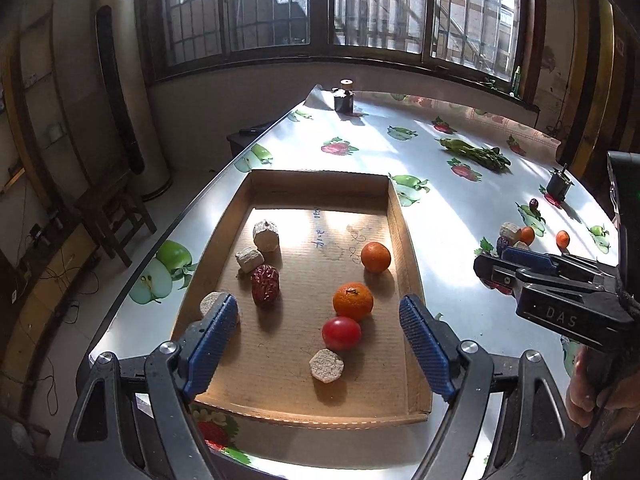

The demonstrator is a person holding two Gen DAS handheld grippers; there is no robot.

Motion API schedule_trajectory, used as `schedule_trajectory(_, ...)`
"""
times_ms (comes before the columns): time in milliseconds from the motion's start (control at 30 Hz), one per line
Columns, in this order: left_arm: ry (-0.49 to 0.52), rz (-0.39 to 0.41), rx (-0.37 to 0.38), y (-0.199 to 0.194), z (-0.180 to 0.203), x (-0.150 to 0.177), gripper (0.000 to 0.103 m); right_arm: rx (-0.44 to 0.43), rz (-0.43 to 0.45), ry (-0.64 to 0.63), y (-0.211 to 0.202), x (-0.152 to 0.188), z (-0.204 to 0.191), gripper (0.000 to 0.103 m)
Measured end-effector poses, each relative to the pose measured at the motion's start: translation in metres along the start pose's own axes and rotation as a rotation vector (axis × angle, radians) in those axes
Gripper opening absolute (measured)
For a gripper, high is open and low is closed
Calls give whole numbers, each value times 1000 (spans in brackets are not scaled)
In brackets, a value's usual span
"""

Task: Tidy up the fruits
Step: 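Move both grippers back toward the fruit cluster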

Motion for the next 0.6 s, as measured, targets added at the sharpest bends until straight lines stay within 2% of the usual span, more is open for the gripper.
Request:
schedule_trajectory(167, 33, 4, 46, -6, 24, 1, 83, 88, 14, 82, -39, 24, 76, 51)
schedule_trajectory(400, 68, -32, 167, 7, 73, 3, 83, 278, 49, 242, -100, 51, 201, 51)
schedule_trajectory(600, 137, -71, 219, 21, 118, 8, 83, 340, 67, 348, -122, 63, 260, 51)
Point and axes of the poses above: each gripper's, at about its wrist camera, not at the fingertips, and y roughly the way its jaws point, z to its right, x to its underside, the point moved 10 cm from there along y, roughly the way its jaws point, and after that the axes turned 1 degree about y, right-handed, at the moved point
